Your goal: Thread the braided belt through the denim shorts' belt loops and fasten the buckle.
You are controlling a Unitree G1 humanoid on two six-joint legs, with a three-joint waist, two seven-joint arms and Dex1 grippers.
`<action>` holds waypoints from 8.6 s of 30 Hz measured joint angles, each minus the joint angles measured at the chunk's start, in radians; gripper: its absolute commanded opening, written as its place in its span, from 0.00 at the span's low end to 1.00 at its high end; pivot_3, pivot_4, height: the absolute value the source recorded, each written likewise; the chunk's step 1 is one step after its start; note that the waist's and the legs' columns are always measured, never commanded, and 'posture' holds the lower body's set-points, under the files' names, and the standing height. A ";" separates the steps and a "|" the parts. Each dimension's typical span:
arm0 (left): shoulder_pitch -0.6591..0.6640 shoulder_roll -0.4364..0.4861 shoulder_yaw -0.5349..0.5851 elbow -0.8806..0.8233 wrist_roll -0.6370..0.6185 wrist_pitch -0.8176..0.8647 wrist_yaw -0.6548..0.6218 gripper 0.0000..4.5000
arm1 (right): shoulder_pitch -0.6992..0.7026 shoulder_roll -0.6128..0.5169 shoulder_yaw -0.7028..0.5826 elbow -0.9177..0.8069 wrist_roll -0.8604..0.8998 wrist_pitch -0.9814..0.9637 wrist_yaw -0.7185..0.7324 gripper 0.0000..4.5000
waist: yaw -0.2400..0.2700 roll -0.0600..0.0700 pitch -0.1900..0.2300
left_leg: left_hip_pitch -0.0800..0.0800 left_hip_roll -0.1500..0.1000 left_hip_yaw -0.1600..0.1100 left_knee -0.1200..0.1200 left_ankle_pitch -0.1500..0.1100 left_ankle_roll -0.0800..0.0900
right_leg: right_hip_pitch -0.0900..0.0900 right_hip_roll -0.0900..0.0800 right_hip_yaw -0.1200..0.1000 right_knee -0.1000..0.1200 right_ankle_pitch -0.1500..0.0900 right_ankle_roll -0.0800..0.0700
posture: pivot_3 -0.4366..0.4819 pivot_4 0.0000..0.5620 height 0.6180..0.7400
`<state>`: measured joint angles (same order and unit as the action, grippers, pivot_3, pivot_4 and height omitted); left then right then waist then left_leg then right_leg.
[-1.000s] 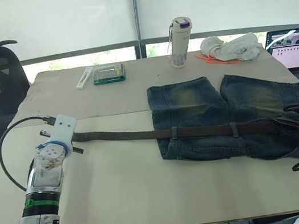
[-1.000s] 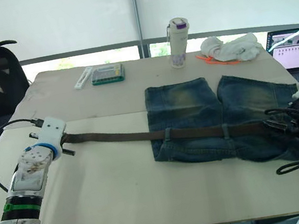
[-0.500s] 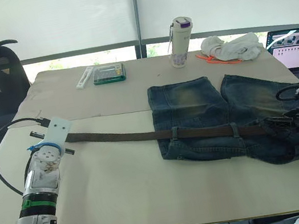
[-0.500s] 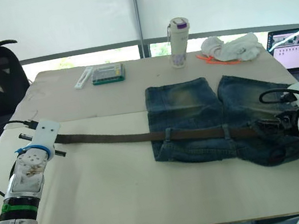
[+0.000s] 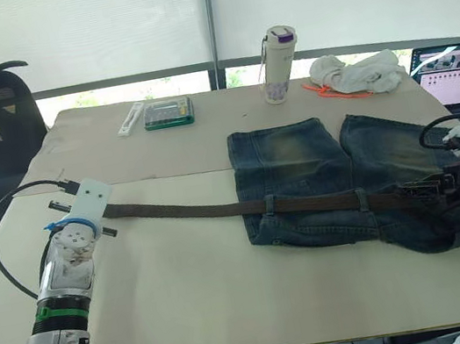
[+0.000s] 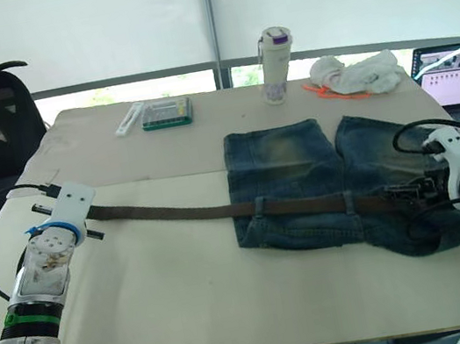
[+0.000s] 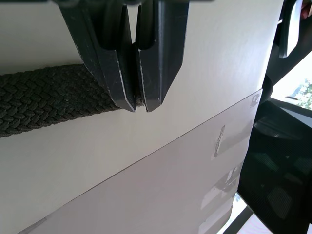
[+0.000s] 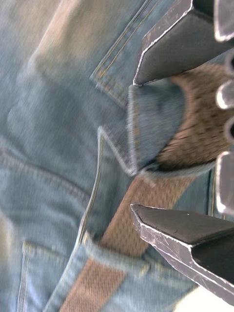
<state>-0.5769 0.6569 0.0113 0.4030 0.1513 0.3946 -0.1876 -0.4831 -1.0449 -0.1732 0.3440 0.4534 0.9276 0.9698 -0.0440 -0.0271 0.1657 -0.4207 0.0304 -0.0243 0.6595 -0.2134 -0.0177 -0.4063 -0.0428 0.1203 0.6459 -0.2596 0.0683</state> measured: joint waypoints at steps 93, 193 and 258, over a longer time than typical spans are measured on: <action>-0.491 -0.282 -0.006 0.619 -0.208 -0.667 -0.821 0.00 | -0.089 0.282 0.120 -0.059 -0.210 -0.736 -0.051 0.00 | -0.002 0.002 0.000 | -0.001 -0.002 -0.001 0.002 0.000 0.000 | -0.001 -0.002 0.000 0.003 0.000 0.002 | 0.48 0.27 0.98; 0.335 -0.096 0.190 -0.706 -0.820 0.206 -0.545 1.00 | 0.249 0.169 0.055 -0.411 -0.162 -0.626 -0.043 1.00 | -0.003 -0.001 0.000 | 0.016 0.001 -0.001 0.001 -0.001 0.002 | 0.015 0.000 0.000 0.002 -0.004 -0.001 | 0.48 0.27 0.98; -0.266 -0.502 0.594 0.035 -0.334 0.259 0.875 0.39 | 0.055 0.497 0.125 -0.630 0.118 -0.347 -0.145 1.00 | 0.009 -0.004 0.002 | 0.000 -0.001 -0.004 0.001 0.000 -0.002 | 0.001 -0.002 -0.003 0.003 -0.002 0.000 | 0.48 0.27 0.98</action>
<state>-0.8429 0.1551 0.6056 0.4376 -0.1827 0.6539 0.6876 -0.4280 -0.5476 -0.0483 -0.2859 0.5710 0.5809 0.8246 -0.0346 -0.0314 0.1679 -0.4202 0.0291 -0.0284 0.6606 -0.2137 -0.0193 -0.4055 -0.0445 0.1169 0.6491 -0.2612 0.0681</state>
